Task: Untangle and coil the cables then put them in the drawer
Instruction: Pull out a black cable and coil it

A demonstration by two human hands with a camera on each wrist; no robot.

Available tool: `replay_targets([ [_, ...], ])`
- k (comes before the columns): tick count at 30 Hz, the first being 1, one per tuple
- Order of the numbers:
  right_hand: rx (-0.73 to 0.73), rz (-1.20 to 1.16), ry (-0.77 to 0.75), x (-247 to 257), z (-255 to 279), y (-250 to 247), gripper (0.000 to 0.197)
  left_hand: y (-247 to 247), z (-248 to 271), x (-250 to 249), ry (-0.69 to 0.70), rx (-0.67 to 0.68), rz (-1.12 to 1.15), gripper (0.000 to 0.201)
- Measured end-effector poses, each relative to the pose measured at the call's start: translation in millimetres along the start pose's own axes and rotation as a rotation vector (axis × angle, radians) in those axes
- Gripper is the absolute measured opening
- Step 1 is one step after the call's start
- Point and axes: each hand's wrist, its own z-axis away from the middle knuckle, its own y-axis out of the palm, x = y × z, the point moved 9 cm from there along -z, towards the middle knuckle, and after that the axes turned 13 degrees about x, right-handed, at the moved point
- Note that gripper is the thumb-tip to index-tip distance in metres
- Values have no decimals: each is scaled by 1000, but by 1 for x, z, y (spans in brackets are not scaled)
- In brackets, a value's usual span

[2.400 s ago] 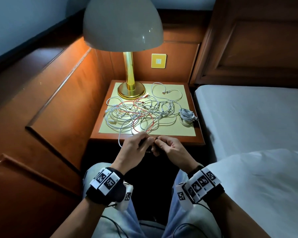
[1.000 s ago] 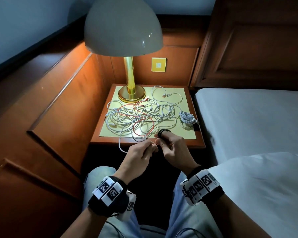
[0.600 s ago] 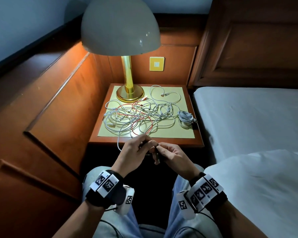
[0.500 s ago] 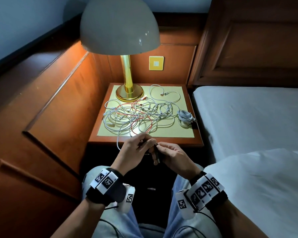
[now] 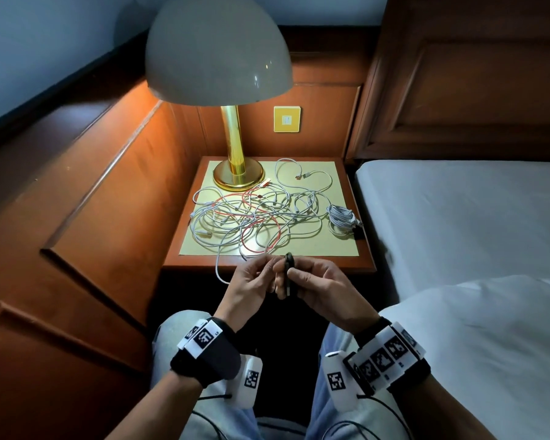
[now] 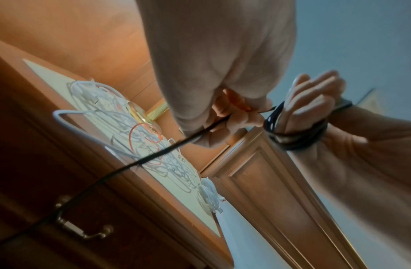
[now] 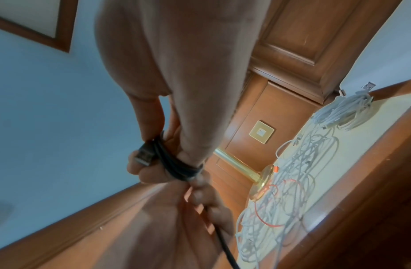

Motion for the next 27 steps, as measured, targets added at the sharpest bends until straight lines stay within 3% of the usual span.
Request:
replay_targets([
  [6,-157,201,-135,39,-6,-9,19,8,5,15,-23,24,-273,28],
  [12,-387,631,-208,56,-3,-26,19,20,9,13,15,60,-471,17],
  [15,-399,1019,-202,53,-1,-25,16,24,9,3,74,63,-631,12],
  [18,-310,1395,-141,42,-3,-24,15,25,10,-13,169,68,-806,16],
  [22,-170,1278,-3,27,-3,-31,9,15,9,-31,236,31,-922,12],
  [27,-67,757,275,0,0,-43,17,5,5,-46,292,27,-878,13],
])
